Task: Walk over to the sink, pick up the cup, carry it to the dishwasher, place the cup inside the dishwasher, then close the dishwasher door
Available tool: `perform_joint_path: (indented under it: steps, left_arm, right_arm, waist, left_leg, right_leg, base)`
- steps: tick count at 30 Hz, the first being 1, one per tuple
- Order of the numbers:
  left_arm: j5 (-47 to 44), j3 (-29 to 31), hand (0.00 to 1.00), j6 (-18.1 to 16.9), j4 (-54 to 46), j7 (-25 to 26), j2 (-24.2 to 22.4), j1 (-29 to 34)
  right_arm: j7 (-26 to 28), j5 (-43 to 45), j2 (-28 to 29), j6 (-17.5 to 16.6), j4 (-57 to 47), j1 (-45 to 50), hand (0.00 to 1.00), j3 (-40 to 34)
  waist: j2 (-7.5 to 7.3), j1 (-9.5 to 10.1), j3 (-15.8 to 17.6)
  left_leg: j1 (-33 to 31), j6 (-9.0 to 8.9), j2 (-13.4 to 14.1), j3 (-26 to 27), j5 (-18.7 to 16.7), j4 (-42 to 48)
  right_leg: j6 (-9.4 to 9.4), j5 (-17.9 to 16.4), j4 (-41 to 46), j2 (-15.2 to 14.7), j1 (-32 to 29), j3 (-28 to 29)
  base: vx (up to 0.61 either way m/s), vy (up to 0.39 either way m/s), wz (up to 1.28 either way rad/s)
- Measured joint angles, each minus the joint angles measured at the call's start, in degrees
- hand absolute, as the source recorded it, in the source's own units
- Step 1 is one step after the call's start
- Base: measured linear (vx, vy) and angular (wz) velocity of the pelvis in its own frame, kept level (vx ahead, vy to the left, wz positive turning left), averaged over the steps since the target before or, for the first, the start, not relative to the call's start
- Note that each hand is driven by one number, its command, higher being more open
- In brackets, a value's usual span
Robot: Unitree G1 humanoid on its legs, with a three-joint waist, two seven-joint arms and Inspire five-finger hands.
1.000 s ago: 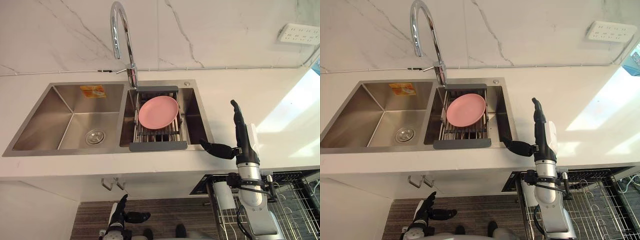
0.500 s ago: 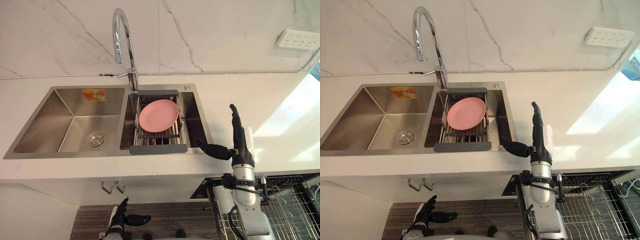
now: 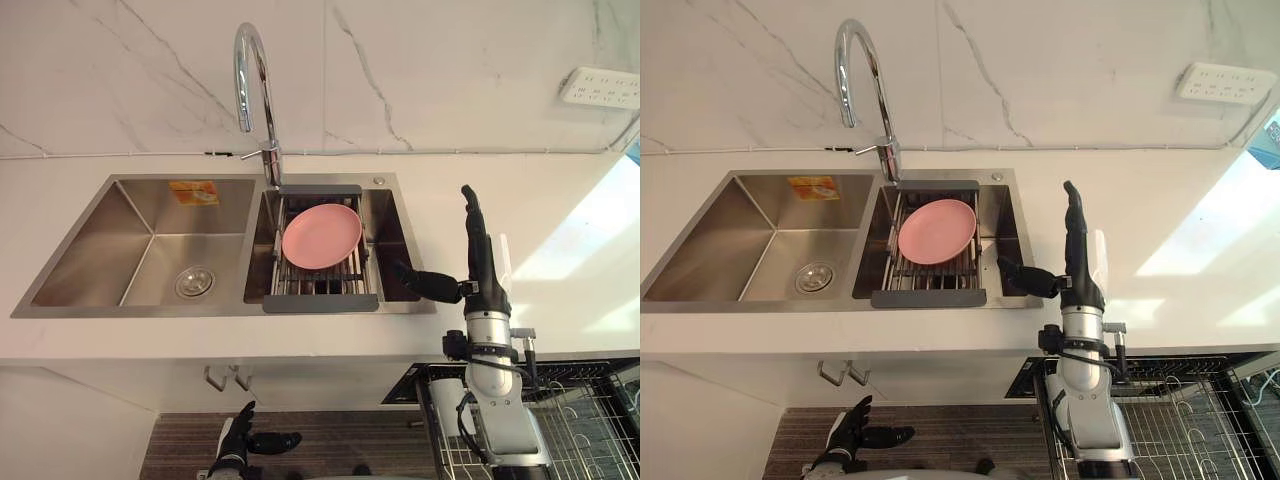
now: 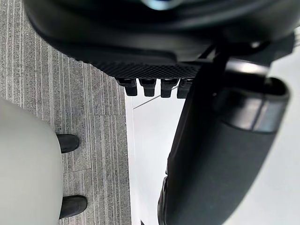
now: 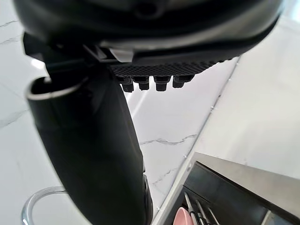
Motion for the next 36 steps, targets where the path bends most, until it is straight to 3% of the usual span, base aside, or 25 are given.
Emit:
perform_joint_path:
  steps: [8, 22, 36]
  left_arm:
    - [-1.02, 0.10, 1.00, 0.00, -0.01, -0.80, 0.04, 0.13]
    - [-1.03, 0.05, 1.00, -0.19, -0.78, -2.17, 0.04, 0.15]
    - [-1.03, -0.04, 1.00, -0.24, -1.43, -2.76, 0.00, 0.15]
  right_arm:
    - [3.27, 0.01, -6.87, -0.16, 0.00, -4.37, 1.00, 1.46]
    - [12.06, 2.79, -17.39, -1.43, 7.42, -15.59, 1.00, 13.42]
    - [15.47, -0.51, -22.61, -1.24, 17.80, -20.70, 1.00, 19.48]
  waist:
    - [0.03, 0.08, -0.02]
    - [0.00, 1.28, -0.06]
    - [-0.13, 2.23, 0.03]
  left_leg:
    - [-0.14, 0.21, -0.04, -0.08, 0.16, 0.10]
    - [-0.67, 0.19, -0.16, -1.62, 0.36, -0.03]
    - [-1.04, 0.38, -0.59, -2.05, 0.49, -0.01]
  right_leg:
    - [-0.01, 0.00, 0.04, -0.04, 0.00, -0.31]
    - [-0.02, 0.00, 0.03, -0.16, -0.05, -1.94]
    - [0.33, -0.46, 1.41, -0.67, -0.79, -2.35]
  base:
    - [-0.01, -0.003, 0.00]
    - [0.00, -0.002, 0.05]
    - [-0.01, 0.001, 0.01]
